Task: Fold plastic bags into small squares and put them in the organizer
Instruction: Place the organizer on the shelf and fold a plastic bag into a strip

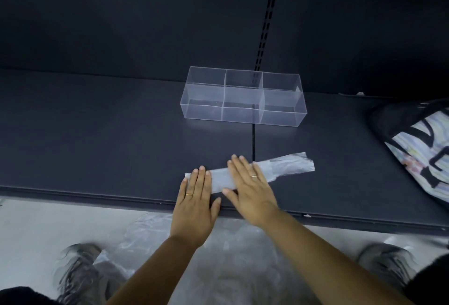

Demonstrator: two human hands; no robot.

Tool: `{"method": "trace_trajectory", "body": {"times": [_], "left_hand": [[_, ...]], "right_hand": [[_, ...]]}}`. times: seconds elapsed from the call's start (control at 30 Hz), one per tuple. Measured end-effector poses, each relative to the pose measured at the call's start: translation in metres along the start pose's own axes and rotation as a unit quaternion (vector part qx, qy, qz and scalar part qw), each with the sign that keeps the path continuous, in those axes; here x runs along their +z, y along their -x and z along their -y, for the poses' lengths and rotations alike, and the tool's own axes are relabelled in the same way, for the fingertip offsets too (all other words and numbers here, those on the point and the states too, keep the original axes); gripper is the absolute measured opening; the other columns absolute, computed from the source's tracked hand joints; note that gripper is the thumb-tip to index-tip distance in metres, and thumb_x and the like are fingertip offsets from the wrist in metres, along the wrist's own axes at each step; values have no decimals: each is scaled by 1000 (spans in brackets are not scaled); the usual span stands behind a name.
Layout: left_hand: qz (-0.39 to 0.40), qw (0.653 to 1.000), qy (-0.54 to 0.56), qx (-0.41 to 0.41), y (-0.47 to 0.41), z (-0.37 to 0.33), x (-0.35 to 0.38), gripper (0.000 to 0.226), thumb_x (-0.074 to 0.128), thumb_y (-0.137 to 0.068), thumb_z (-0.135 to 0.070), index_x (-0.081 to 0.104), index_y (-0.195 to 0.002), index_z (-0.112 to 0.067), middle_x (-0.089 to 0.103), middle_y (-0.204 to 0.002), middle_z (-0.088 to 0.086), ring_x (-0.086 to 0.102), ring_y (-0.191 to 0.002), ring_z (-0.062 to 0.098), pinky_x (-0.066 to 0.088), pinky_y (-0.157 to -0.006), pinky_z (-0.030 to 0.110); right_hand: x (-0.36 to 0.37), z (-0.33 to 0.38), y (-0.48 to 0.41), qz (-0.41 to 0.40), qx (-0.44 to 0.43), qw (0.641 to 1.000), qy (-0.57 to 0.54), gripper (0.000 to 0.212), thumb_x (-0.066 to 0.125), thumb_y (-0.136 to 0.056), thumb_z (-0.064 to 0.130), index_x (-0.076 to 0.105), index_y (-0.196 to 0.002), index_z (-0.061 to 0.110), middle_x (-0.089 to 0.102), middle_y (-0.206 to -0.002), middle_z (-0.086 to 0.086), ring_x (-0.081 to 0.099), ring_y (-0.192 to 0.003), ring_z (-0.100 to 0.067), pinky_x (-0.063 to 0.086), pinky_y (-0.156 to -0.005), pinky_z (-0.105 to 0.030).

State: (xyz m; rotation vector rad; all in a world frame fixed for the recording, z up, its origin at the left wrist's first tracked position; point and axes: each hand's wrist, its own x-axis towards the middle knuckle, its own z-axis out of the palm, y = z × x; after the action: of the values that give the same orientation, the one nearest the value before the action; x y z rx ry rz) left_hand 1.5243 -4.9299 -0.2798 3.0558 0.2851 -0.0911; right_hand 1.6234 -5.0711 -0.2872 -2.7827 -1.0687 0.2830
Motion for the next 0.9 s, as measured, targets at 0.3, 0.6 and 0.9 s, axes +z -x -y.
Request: {"method": "trace_trajectory", "body": {"times": [0.3, 0.6, 0.9], "left_hand": [[38, 999, -23, -17, -2, 0, -1, 69, 12, -95, -51, 31, -149, -13, 29, -155, 11, 23, -143, 37, 17, -115, 55], [54, 998, -27, 5, -8, 9, -3, 70, 6, -97, -52, 44, -143, -16, 42, -148, 9, 36, -136, 40, 26, -106, 67], [-8, 991, 82, 101, -28, -2, -22, 86, -4, -89, -68, 23, -151, -15, 12, -159, 2, 0, -147, 24, -4, -119, 42]], "right_hand": [[-37, -134, 12, -110, 175, 974, -90, 43, 50, -97, 23, 46, -139, 15, 39, -149, -4, 32, -137, -25, 19, -112, -37], [-66, -144, 18, -94, 200, 947, -235, 12, 67, -85, 11, 58, -77, 14, 60, -82, -1, 57, -77, -20, 41, -66, -23], [-101, -123, 84, 86, 317, 804, -496, 21, 69, -85, 2, 60, -104, 4, 68, -65, -10, 59, -50, -11, 44, -45, -21]]}}
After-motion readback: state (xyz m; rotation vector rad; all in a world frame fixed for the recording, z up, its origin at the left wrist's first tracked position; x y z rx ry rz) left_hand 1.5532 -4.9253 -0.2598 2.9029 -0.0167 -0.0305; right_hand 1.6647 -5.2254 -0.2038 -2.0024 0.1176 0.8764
